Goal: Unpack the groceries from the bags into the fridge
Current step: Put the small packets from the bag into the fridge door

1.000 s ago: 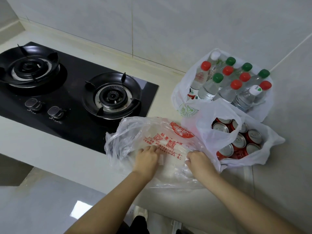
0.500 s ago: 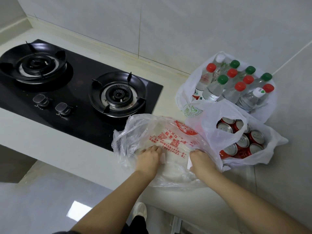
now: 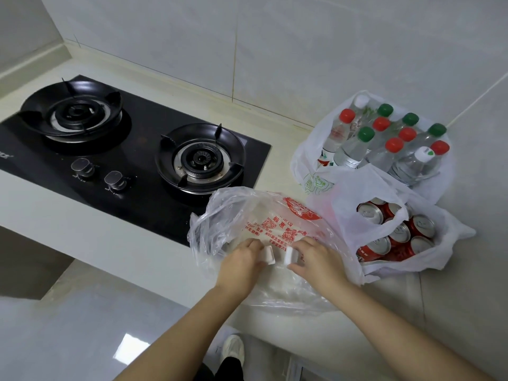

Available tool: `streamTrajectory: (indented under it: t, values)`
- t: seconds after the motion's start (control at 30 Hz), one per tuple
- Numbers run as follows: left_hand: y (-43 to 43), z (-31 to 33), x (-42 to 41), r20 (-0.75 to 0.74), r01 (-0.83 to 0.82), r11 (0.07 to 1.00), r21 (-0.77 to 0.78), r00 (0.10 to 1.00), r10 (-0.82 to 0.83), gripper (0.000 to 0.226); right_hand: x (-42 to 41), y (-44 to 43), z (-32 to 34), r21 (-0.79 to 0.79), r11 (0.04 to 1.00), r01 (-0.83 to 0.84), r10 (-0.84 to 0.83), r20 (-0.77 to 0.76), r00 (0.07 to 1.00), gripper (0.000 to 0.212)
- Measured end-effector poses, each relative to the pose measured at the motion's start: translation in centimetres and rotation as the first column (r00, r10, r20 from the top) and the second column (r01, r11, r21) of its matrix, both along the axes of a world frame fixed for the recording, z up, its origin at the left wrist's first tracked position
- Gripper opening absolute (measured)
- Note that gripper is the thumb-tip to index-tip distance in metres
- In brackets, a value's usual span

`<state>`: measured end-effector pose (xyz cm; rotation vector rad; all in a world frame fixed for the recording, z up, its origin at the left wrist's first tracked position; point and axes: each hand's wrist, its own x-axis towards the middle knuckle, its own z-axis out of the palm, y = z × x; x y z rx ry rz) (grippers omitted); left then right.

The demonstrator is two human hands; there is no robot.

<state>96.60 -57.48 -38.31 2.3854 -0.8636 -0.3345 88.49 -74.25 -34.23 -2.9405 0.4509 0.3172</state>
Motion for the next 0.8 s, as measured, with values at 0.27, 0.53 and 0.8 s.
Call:
streamTrajectory:
  t: [0.27, 0.53, 0.8]
  values:
    - [2.7, 5.0, 0.0, -0.868, -0.560, 0.759, -0.332, 0.497, -0.013, 0.022, 1.2, 1.4, 1.7, 0.879, 0.370, 0.300, -0.418, -0.131, 0.899, 0.022]
    - [5.9, 7.7, 0.6, -0.945, -0.801, 0.544, -0.251, 0.082, -0.316, 0.030, 2.9, 3.8, 2.4, 0.826, -0.484, 0.289, -0.258, -0.450, 0.855, 0.046]
    - [8.3, 8.1, 1.5, -0.969, -0.823, 0.512, -0.246, 0.199, -0.147, 0.026, 5.0, 6.0, 2.6, 0.873, -0.437, 0.214, -0.317, -0.373, 0.872, 0.024]
